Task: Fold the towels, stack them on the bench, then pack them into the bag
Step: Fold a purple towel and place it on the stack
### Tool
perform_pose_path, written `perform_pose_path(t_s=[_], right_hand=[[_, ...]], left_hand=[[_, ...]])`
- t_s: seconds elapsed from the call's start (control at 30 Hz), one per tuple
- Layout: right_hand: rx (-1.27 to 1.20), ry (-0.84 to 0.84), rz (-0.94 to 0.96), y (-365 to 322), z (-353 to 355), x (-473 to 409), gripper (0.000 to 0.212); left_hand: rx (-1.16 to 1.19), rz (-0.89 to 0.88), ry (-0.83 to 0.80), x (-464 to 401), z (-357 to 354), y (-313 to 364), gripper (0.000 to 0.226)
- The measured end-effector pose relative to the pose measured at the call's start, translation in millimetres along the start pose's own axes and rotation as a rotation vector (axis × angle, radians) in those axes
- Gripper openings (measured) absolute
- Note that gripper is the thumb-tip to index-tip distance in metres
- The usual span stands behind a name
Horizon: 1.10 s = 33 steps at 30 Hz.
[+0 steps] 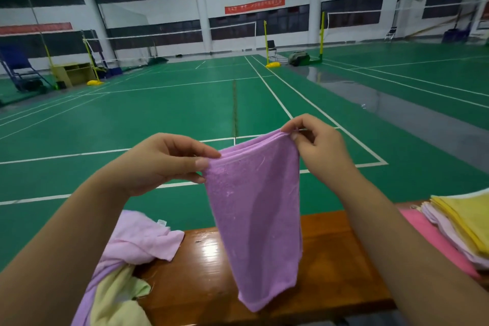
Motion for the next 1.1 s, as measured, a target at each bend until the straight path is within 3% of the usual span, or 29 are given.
perform_pose_path(t_s=[0.13,0.23,0.33,0.6,0.8,0.9,1.0,1.1], right_hand=[[-0.021,0.002,-0.004,-1.9,3.8,0.1,0.036],[-0.03,-0.039,-0.013,-1.9,-0.2,2.4,0.032],[-0.055,-0.063,-0.016,-0.9,-1.4,4.9,0.028],[-0.039,-0.063,-0.039,6.4,-0.4,6.9,0.022],[-0.034,-0.083,-0.048,7.8,-7.2,9.1,0.021],[-0.039,-0.089,-0.064,7.8,-7.3,7.5,0.021],[-0.057,-0.082,-0.072,6.2,-3.5,6.9,0.024],[-0.06,-0.083,-0.078,5.9,1.1,7.3,0.028]], left_hand=[[-0.227,0.026,-0.022,2.5,-0.6,3.9,0.055],[-0.338,0.043,0.069,-2.8,3.8,-0.6,0.018],[-0.479,0.007,0.123,-7.0,7.5,-2.9,0.021],[-0.701,-0.073,0.082,-11.5,1.9,-6.2,0.036],[-0.694,-0.066,0.065,-10.6,2.9,-15.3,0.024],[-0.573,-0.03,0.022,-9.8,-1.7,-22.4,0.014],[-0.513,-0.041,0.017,-9.3,-1.7,-26.4,0.028],[-0.458,-0.084,0.036,-8.1,-2.8,-20.4,0.028]])
Point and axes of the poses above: each hand's wrist, its own x-axis away from the middle knuckle, its own z-axis out of the back of the hand, y = z × x, the point moved 9 cm from there along -x, towards the middle knuckle, and after that the axes turned 11 degrees about -z, right-handed, at the moved point
